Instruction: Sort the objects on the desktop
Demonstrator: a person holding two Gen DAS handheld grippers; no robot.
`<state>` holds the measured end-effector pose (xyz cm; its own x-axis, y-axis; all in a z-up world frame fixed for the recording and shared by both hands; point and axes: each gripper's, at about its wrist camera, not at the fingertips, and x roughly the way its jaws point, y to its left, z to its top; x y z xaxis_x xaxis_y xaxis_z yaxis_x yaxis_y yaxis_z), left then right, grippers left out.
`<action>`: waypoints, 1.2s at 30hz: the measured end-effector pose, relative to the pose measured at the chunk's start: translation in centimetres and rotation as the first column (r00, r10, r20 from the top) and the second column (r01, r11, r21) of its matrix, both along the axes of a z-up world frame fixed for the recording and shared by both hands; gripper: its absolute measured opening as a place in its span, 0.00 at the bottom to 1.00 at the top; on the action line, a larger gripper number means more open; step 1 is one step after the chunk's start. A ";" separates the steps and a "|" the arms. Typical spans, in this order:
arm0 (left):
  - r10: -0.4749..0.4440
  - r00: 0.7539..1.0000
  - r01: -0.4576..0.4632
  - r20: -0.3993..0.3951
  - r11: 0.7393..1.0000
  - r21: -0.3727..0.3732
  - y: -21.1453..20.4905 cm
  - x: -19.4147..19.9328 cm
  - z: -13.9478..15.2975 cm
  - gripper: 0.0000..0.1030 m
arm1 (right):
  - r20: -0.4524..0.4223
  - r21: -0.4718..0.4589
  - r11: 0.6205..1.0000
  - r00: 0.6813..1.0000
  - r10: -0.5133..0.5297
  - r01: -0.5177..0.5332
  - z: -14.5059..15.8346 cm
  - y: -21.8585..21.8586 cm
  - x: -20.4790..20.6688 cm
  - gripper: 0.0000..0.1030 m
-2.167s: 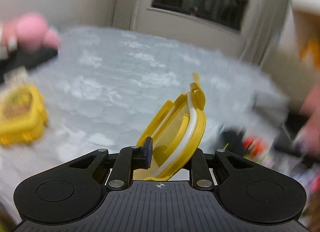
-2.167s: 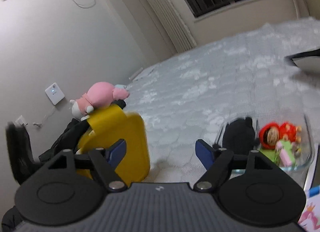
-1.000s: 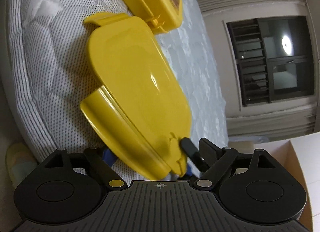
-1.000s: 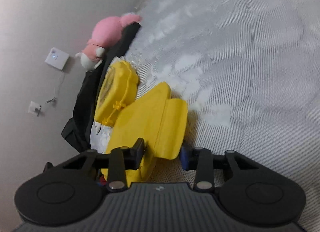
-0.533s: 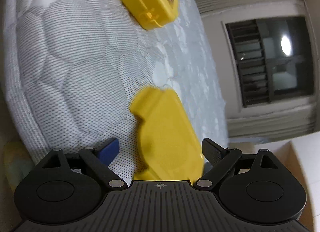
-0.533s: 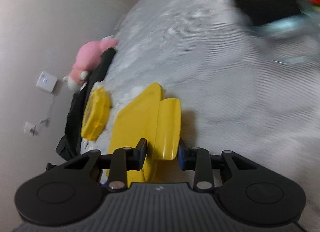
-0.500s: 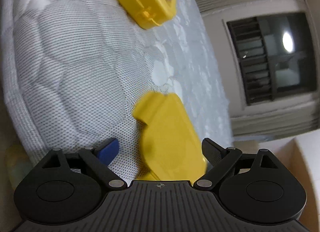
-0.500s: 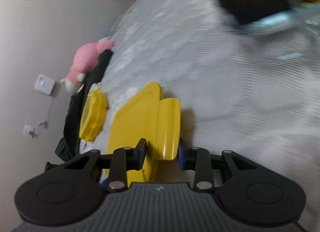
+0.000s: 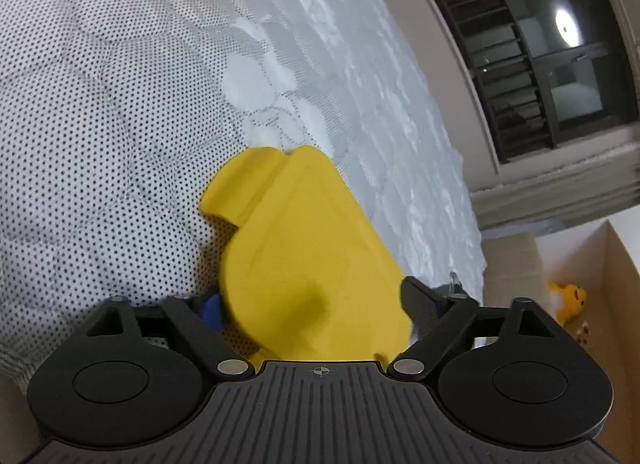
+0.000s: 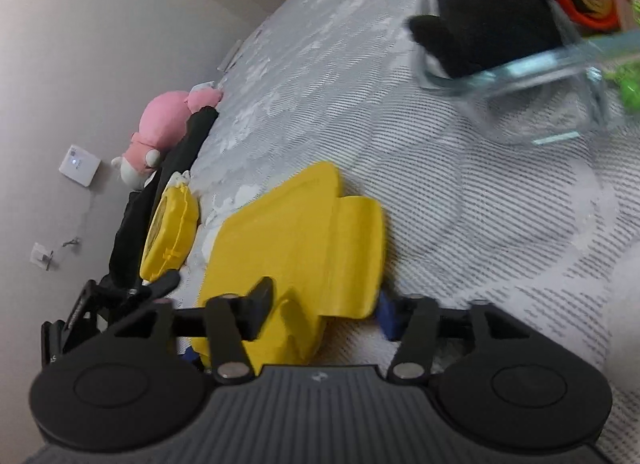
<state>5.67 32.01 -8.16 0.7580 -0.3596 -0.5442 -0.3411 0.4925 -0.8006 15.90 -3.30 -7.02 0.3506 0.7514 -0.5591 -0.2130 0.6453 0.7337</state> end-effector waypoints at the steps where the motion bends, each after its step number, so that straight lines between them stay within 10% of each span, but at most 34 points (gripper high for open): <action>1: -0.002 1.000 0.002 0.000 1.000 0.009 0.1 -0.1 0.1 0.77 | 0.025 -0.028 1.000 1.000 0.000 0.001 0.2 0.5 -0.3 0.70; 9: 0.012 1.000 -0.011 -0.005 0.994 0.112 0.0 -1.4 1.1 0.49 | 0.195 -0.188 0.982 0.981 0.012 0.025 1.9 3.5 -2.2 0.64; 13: 0.028 1.000 -0.030 0.012 0.976 0.214 -1.0 -2.1 2.8 0.49 | 0.234 -0.146 0.989 0.972 0.003 0.032 3.5 2.3 -2.5 0.41; 22: -0.125 0.980 0.073 0.155 0.950 0.305 -8.1 1.6 9.9 0.53 | 0.494 -0.097 0.985 0.866 -0.078 0.144 10.4 -4.9 -3.7 0.40; 30: -0.346 0.927 0.282 0.147 0.898 0.338 -19.3 11.6 11.9 0.54 | 0.452 -0.011 0.934 0.835 -0.314 0.357 11.4 -17.2 0.6 0.40; 36: -0.422 0.906 0.393 0.010 0.851 0.348 -25.4 15.7 8.0 0.54 | 0.290 -0.064 0.905 0.876 -0.386 0.421 7.6 -22.1 2.9 0.40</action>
